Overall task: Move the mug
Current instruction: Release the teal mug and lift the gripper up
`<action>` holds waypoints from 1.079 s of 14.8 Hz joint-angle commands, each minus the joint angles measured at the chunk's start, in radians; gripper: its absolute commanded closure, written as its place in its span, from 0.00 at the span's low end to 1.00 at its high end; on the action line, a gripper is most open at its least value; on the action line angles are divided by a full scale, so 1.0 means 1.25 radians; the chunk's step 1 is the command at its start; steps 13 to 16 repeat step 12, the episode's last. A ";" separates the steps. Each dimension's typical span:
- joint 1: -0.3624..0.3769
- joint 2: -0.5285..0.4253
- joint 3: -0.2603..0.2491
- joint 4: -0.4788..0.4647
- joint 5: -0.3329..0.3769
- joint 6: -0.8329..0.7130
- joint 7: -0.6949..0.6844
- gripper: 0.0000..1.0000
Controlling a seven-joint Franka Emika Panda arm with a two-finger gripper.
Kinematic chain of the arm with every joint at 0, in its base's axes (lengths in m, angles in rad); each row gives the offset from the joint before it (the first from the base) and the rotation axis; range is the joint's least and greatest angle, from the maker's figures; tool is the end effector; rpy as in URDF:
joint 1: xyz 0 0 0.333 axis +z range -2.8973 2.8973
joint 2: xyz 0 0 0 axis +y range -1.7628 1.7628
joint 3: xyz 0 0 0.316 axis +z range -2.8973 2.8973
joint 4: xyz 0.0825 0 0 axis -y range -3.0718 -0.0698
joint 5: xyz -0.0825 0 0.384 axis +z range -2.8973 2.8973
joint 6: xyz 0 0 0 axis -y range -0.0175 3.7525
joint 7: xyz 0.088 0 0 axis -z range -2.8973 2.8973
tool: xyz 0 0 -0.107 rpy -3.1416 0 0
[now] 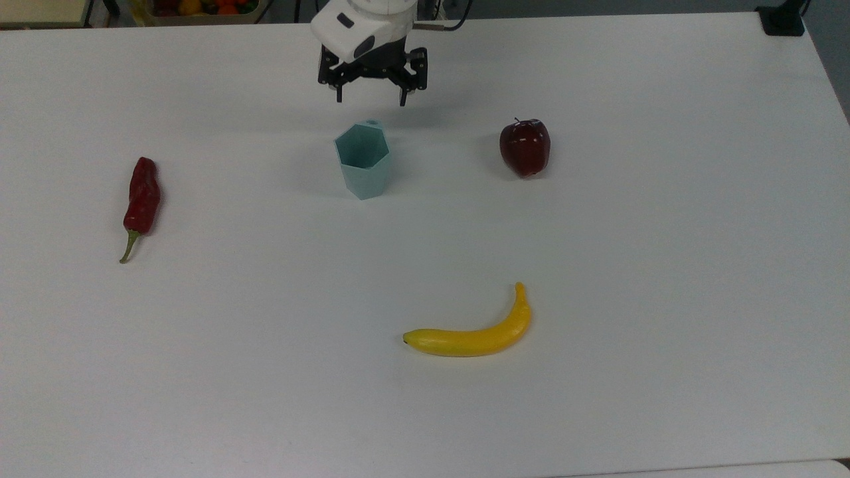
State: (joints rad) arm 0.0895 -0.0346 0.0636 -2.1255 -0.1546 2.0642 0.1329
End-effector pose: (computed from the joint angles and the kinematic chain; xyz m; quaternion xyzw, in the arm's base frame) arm 0.5262 0.0732 0.4236 0.9964 0.0475 -0.0035 0.0698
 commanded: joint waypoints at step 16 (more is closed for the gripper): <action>-0.034 -0.009 -0.016 0.386 0.086 -0.390 -0.062 0.00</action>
